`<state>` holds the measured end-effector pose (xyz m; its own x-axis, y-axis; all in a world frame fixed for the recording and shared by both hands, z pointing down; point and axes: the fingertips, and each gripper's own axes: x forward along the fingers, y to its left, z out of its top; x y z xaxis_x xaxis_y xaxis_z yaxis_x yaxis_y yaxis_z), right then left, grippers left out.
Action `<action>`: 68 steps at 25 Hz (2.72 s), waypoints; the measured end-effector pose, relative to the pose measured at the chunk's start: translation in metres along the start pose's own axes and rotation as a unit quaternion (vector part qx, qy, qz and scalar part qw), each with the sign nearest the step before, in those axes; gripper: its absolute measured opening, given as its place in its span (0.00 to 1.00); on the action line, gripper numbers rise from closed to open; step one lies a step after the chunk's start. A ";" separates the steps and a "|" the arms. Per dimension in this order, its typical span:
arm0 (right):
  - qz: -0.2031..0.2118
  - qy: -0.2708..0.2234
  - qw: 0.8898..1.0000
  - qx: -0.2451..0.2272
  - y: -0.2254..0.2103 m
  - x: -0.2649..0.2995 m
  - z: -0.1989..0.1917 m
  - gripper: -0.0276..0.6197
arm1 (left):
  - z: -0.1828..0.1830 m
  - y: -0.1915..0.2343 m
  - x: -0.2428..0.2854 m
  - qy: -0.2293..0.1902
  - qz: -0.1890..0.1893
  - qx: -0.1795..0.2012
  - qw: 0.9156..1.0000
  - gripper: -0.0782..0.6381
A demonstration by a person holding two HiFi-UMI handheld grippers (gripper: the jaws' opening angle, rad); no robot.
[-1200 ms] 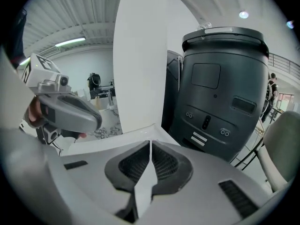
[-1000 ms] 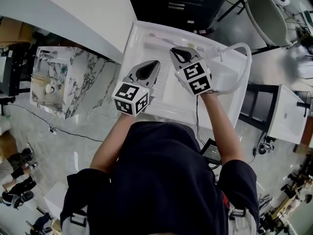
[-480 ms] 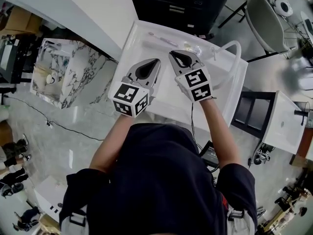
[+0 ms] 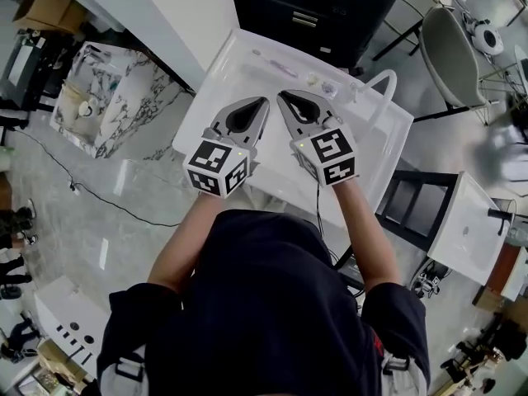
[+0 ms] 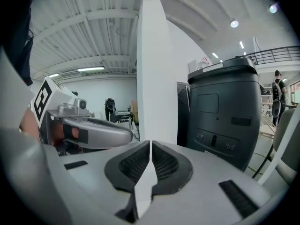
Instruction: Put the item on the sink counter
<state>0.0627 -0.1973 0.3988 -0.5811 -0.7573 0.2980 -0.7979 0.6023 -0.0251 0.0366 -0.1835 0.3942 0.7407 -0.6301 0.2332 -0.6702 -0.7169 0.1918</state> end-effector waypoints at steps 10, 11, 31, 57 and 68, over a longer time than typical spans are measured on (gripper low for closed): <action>0.034 -0.010 0.999 -0.008 0.017 -0.010 0.003 0.10 | -0.005 -0.008 -0.026 -0.008 0.034 0.002 0.999 0.12; 0.035 -0.011 0.999 -0.008 0.019 -0.011 0.005 0.10 | -0.005 -0.007 -0.029 -0.009 0.035 0.002 0.999 0.12; -0.014 -0.043 0.999 0.011 0.106 -0.033 0.025 0.10 | -0.007 -0.004 -0.125 -0.028 0.004 0.005 1.000 0.12; -0.039 -0.067 0.997 -0.003 0.248 -0.052 0.040 0.10 | -0.024 -0.011 -0.261 -0.051 -0.022 0.013 0.998 0.12; -0.044 -0.064 0.997 -0.011 0.256 -0.059 0.038 0.10 | -0.029 -0.014 -0.266 -0.053 -0.029 0.009 0.998 0.12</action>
<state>-0.1137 -0.0079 0.3386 -0.5252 -0.8331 0.1733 -0.8441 0.5359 0.0179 -0.1524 0.0028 0.3570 0.7795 -0.6148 0.1203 -0.6260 -0.7575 0.1850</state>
